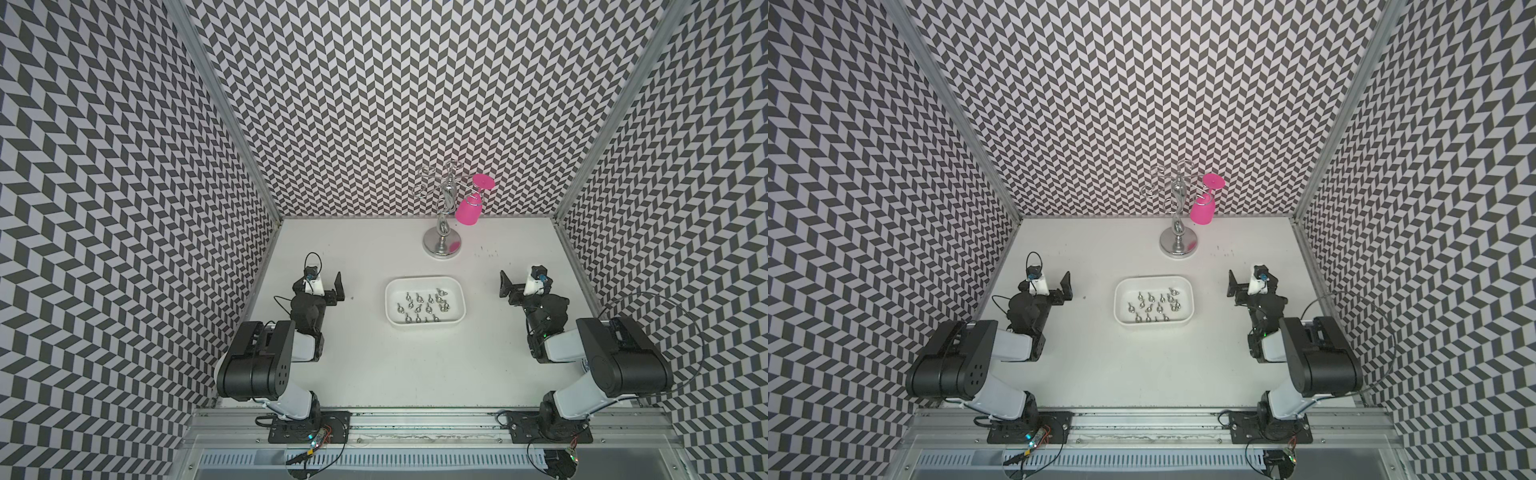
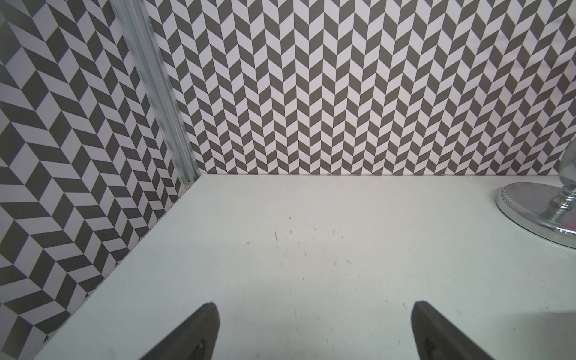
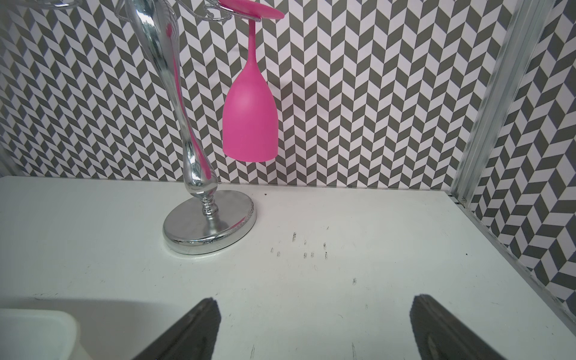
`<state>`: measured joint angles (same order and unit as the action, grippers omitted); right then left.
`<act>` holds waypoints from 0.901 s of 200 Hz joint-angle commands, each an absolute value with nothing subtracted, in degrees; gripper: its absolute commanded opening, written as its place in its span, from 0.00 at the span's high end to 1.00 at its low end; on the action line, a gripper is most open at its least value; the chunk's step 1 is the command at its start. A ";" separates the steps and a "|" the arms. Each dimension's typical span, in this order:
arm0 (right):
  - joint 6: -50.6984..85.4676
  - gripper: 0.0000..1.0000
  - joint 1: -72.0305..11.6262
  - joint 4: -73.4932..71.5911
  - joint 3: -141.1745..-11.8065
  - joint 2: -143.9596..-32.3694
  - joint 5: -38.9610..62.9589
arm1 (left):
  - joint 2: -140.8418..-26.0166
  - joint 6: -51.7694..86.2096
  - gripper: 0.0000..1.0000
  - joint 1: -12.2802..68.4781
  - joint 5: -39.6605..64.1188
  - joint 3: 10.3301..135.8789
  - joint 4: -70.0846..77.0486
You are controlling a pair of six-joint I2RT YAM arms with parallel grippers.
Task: Take out the wing nut from the storage box
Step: Pick up the wing nut from the storage box.
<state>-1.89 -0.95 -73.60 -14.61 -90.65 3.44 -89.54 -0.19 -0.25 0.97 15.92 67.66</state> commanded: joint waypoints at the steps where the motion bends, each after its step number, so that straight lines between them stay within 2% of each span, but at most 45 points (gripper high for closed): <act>1: -1.32 0.00 -0.70 -75.85 -14.06 -89.70 3.31 | -88.69 -0.53 0.00 0.09 1.32 15.91 68.47; 117: -1.35 0.00 -0.62 -75.56 -14.14 -89.70 3.48 | -88.59 -0.53 0.00 0.09 1.49 15.72 68.63; 131: -2.00 0.00 -0.89 -75.39 -14.24 -89.06 3.88 | -87.21 -2.53 0.00 0.19 5.56 17.73 64.19; 143: -3.79 0.00 -2.47 -66.91 -17.63 -86.35 2.77 | -84.65 -3.90 0.00 1.06 6.69 22.43 53.74; 157: -3.66 0.00 -4.45 -49.57 -26.64 -83.80 -1.77 | -82.94 -1.75 0.00 2.50 4.27 30.42 38.43; 180: 7.69 0.00 -6.05 -19.66 -44.70 -83.69 -6.66 | -81.60 7.20 0.00 3.95 1.01 42.26 20.14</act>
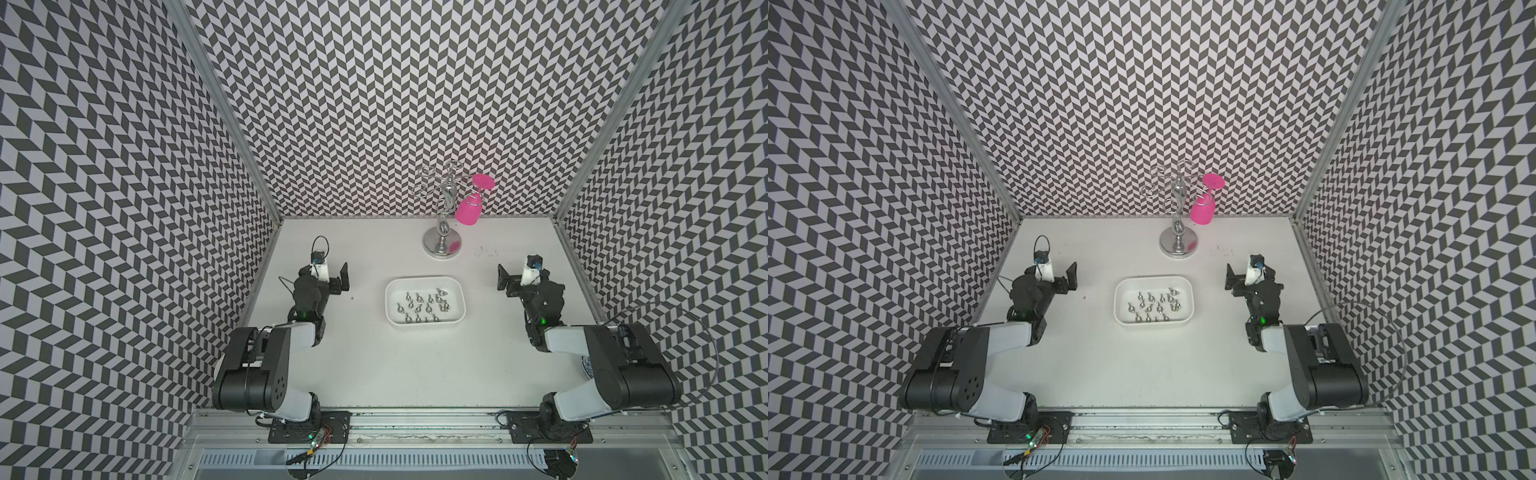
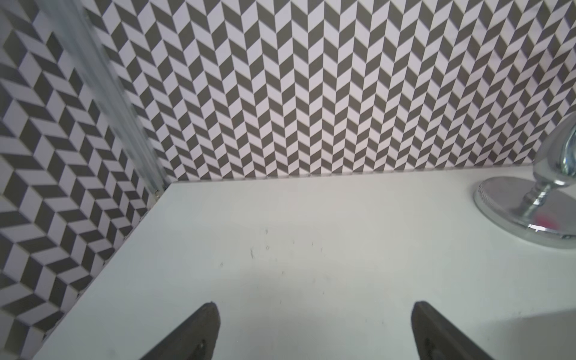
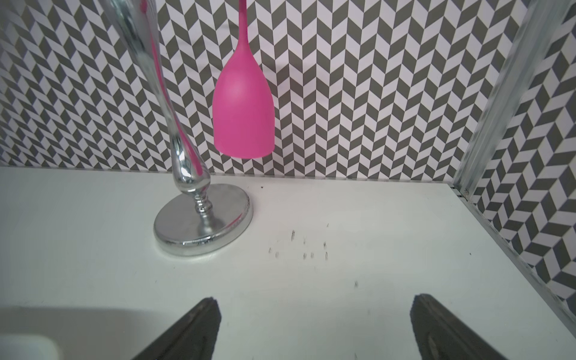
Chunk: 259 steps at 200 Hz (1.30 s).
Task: Take out the wing nut from the storage box
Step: Pick up the wing nut from the storage box.
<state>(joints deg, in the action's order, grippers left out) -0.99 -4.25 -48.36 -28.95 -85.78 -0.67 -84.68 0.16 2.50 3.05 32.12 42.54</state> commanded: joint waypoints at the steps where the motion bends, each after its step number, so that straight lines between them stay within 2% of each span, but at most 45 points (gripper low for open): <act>1: 8.15 0.00 -6.10 -18.49 -45.38 -83.77 -6.71 | -81.58 7.56 0.00 4.04 0.99 42.75 19.30; 16: 15.63 0.00 -6.20 -3.82 -54.16 -85.99 -6.36 | -80.58 11.97 0.00 5.53 0.07 49.41 9.74; 30: 26.22 0.00 -4.72 2.83 -57.08 -89.16 -6.13 | -80.13 15.57 0.00 6.00 1.53 54.33 2.18; 43: 27.29 0.01 -0.71 1.36 -55.76 -91.98 9.13 | -80.09 23.93 0.00 4.08 3.75 58.12 -6.39; 48: 27.87 0.00 1.26 -1.44 -54.56 -93.12 19.47 | -80.11 26.41 0.00 2.51 6.69 58.21 -7.95; 54: 29.75 0.00 3.47 -5.16 -52.75 -94.64 29.42 | -79.91 28.04 0.00 -0.12 14.42 56.91 -6.83; 57: 31.35 0.00 4.26 -7.35 -51.79 -95.17 33.14 | -79.89 28.50 0.00 -1.61 21.56 55.41 -4.37; 66: 34.96 0.00 5.31 -11.73 -49.74 -96.83 38.97 | -79.57 31.39 0.00 -5.61 34.28 50.76 2.34; 76: 33.82 0.00 4.28 -9.22 -49.81 -96.21 36.12 | -78.47 33.94 0.00 -8.04 38.75 47.26 6.44; 95: 27.23 0.00 -1.67 -0.07 -52.01 -91.05 21.81 | -74.34 29.23 0.00 -7.28 31.78 46.54 1.55; 115: 23.68 0.00 -9.13 7.74 -54.24 -85.37 4.46 | -70.14 28.56 0.07 -6.22 28.76 46.08 -0.66; 128: 22.41 0.01 -14.64 10.77 -55.31 -81.64 -8.27 | -67.80 26.40 0.20 -3.95 24.51 47.37 -3.44; 132: 22.26 0.00 -16.42 11.25 -55.49 -80.33 -11.17 | -67.18 25.62 0.29 -3.10 23.07 47.93 -4.47; 145: 24.72 0.00 -18.80 10.20 -53.96 -76.48 -17.27 | -65.41 23.75 0.83 -0.22 18.21 49.51 -6.99; 150: 26.94 0.00 -18.45 8.12 -51.99 -75.07 -16.94 | -64.79 22.98 0.99 0.97 16.27 49.99 -7.64; 162: 29.04 0.01 -15.37 1.91 -47.11 -72.62 -9.27 | -64.01 21.36 1.00 3.15 15.02 49.55 -7.03; 166: 29.44 0.07 -14.47 -0.08 -45.75 -72.16 -6.37 | -64.11 21.37 1.00 3.22 16.70 48.93 -6.11; 173: 29.08 0.26 -13.45 -3.23 -43.79 -71.77 -1.33 | -64.92 22.21 1.00 2.89 20.13 48.04 -4.66; 189: 26.63 0.84 -13.37 0.16 -46.13 -74.35 4.08 | -67.73 25.27 1.00 1.99 27.15 47.43 -3.16; 196: 24.74 1.00 -13.74 5.33 -48.85 -76.23 5.30 | -66.88 26.77 1.00 2.07 25.45 46.09 -2.03; 213: 20.61 1.00 -18.17 11.92 -51.88 -78.70 2.63 | -59.88 28.76 1.00 2.02 21.35 39.66 4.63; 225: 19.18 1.00 -22.14 14.08 -52.03 -78.15 0.51 | -58.20 27.12 1.00 2.11 21.57 39.83 3.03; 238: 19.23 0.89 -25.38 15.25 -51.58 -77.70 2.30 | -60.12 24.35 1.00 2.27 24.27 42.02 -0.66; 259: 19.39 0.81 -31.61 16.65 -52.39 -79.05 4.13 | -63.33 23.67 0.99 1.90 27.98 43.30 -3.46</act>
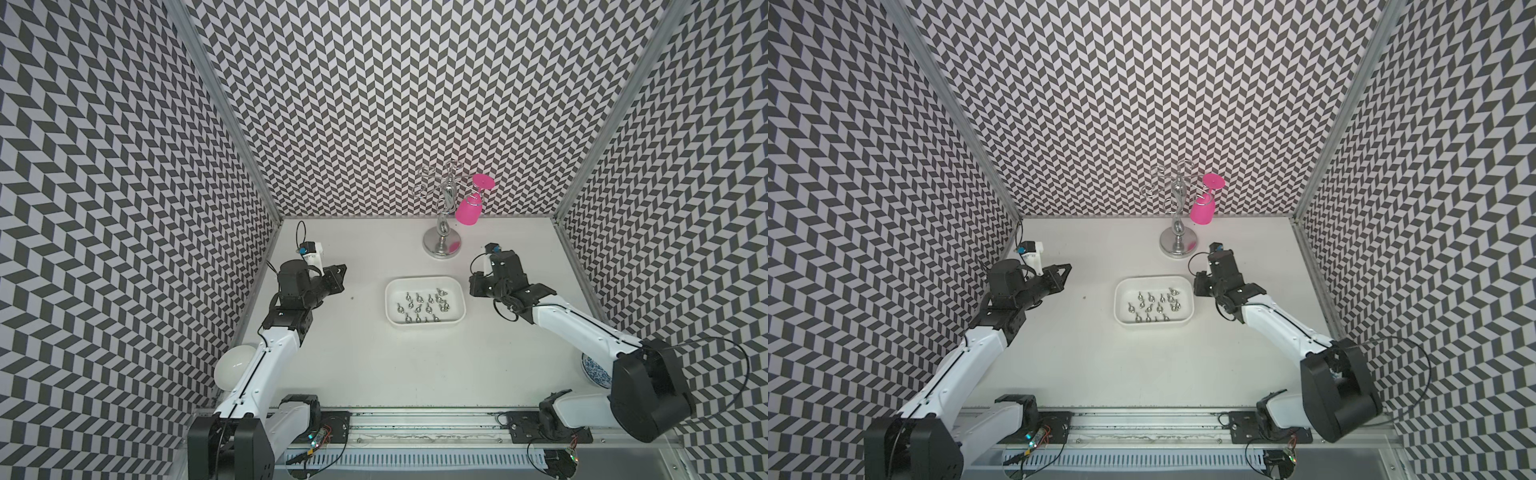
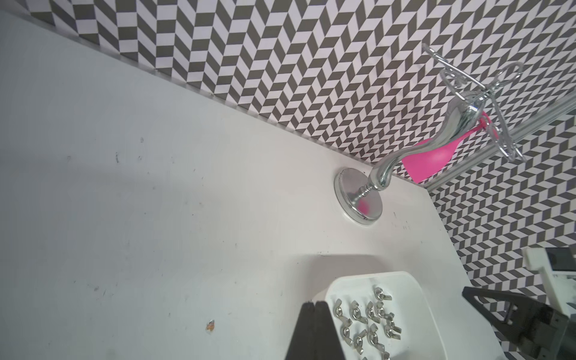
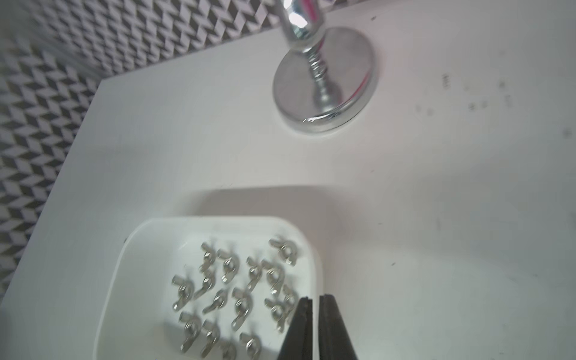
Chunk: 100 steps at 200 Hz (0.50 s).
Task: Take out the wing nut from the storage box
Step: Pick up the wing nut from the storage box.
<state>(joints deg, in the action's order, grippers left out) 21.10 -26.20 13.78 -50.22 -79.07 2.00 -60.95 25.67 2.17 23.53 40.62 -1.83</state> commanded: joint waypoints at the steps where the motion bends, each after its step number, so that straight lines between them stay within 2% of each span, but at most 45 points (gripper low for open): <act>1: 19.41 0.81 -31.76 16.69 -52.39 -79.25 4.22 | -63.53 23.75 0.98 1.92 28.14 43.36 -3.57; 12: 19.23 0.79 -35.31 16.85 -53.47 -81.28 4.43 | -65.06 25.28 0.82 1.80 29.90 43.18 -3.48; 27: 18.56 0.76 -39.00 17.87 -56.19 -85.35 4.46 | -68.02 26.44 0.74 1.74 34.10 42.73 -3.50; 34: 18.19 0.73 -40.32 17.97 -57.55 -87.26 4.55 | -69.46 26.64 0.67 1.76 35.92 42.46 -3.37; 58: 16.36 0.66 -42.55 18.21 -61.96 -93.69 5.86 | -73.51 26.64 0.59 1.71 39.85 41.48 -3.22; 100: 14.25 0.64 -42.89 19.62 -68.16 -101.66 2.71 | -75.52 25.71 0.52 1.67 40.16 42.27 -4.48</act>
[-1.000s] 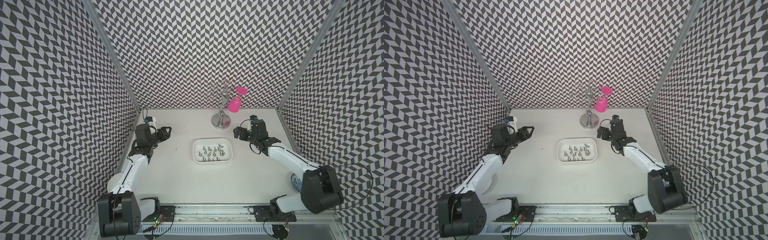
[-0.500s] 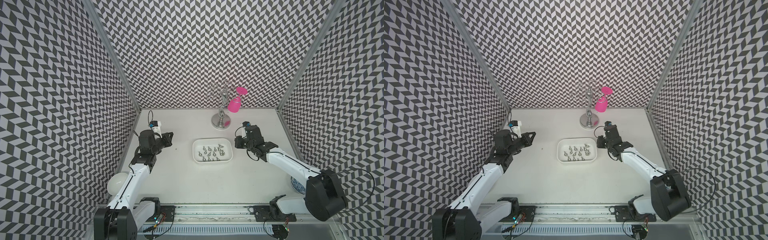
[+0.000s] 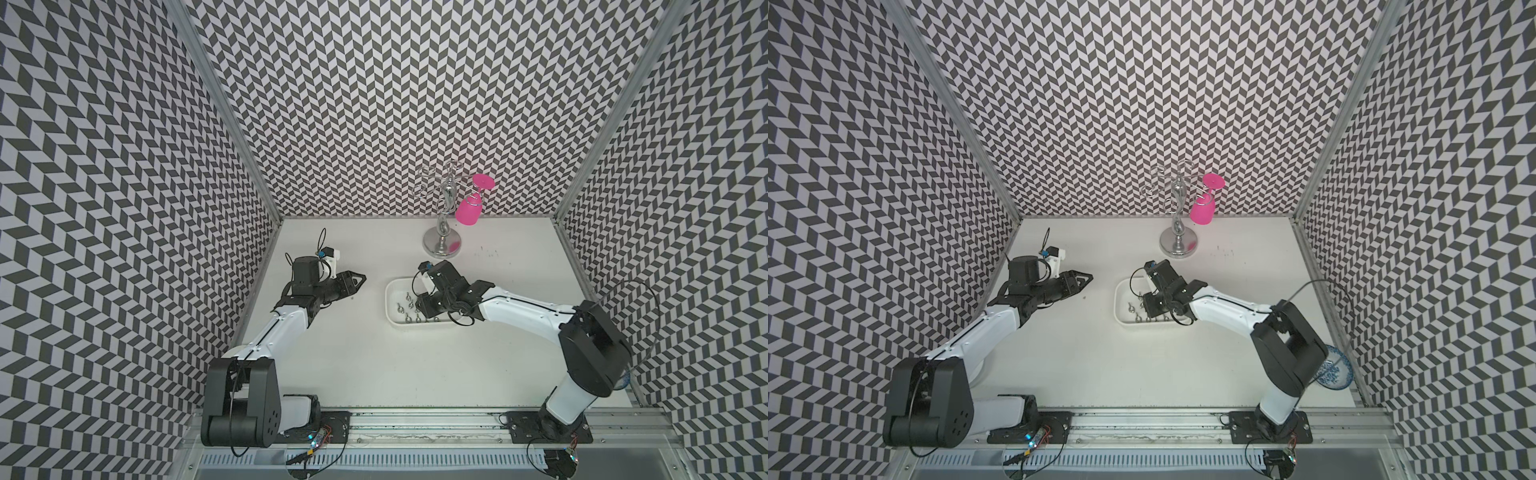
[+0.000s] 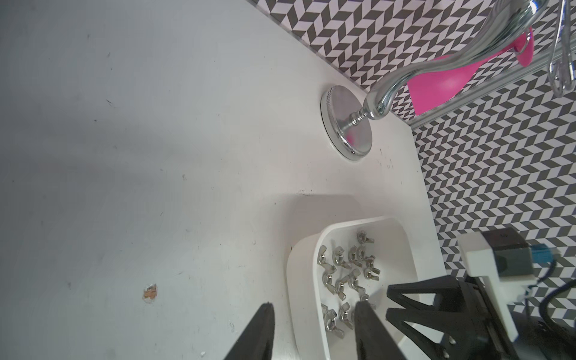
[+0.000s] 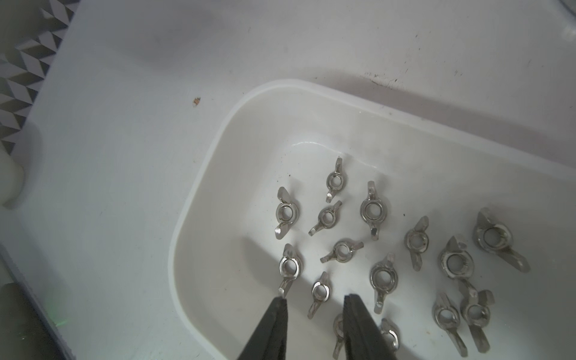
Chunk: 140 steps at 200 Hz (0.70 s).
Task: Take out the wing nut from the storage box
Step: Pick up the wing nut from the storage box.
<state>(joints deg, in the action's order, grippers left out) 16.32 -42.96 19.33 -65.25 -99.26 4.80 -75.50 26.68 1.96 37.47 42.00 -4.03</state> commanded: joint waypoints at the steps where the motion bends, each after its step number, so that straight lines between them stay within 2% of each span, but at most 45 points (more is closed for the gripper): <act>1: 14.24 0.64 -42.89 19.61 -68.23 -101.76 2.59 | -75.55 25.69 0.52 1.67 40.17 42.23 -4.52; 85: 13.28 0.63 -42.56 19.50 -74.42 -109.57 -4.42 | -76.43 25.90 0.51 1.71 41.59 41.98 -4.09; 140: 13.72 0.63 -41.49 18.38 -75.40 -111.70 -3.84 | -76.56 25.95 0.51 1.65 42.22 41.97 -3.82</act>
